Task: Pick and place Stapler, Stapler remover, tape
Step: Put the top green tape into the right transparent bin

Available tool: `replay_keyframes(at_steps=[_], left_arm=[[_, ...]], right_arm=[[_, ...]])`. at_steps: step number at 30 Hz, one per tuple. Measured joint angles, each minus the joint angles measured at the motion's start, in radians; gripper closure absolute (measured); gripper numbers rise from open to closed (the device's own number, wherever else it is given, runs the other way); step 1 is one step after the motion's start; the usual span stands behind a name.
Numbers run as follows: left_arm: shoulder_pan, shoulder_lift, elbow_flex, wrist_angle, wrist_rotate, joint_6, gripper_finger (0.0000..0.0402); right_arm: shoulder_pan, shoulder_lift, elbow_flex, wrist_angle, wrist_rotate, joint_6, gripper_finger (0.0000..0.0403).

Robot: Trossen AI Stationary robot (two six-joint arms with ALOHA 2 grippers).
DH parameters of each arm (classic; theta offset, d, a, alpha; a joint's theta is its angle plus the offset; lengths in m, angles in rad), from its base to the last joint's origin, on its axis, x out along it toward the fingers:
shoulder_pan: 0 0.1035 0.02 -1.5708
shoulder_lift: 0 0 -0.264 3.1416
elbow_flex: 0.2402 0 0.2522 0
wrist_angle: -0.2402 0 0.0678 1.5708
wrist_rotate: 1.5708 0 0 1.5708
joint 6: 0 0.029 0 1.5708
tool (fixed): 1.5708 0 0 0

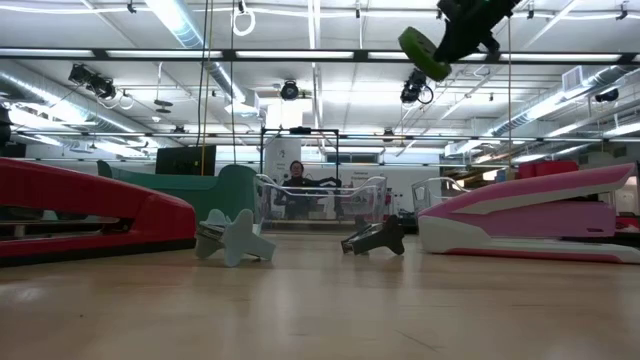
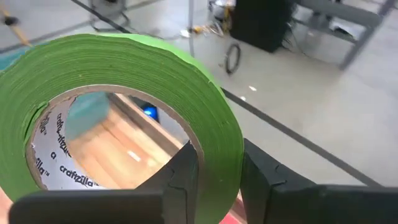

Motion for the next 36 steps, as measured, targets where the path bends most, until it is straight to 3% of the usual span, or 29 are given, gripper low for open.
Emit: replay_keyframes(at_steps=[9, 21, 36], left_arm=[[0.0, 0.0, 0.0, 0.0, -0.006, 0.0, 0.0097], [0.0, 0.0, 0.0, 0.0, -0.006, -0.001, 0.0097], [0.0, 0.0, 0.0, 0.0, -0.006, -0.001, 0.0097]], right_arm=[[-0.062, 0.012, 0.0, -0.116, 0.153, 0.027, 0.0318], [-0.075, 0.143, 0.0, -0.233, 0.293, 0.092, 0.0318], [-0.18, 0.287, 0.0, -0.342, 0.301, 0.275, 0.0318]])
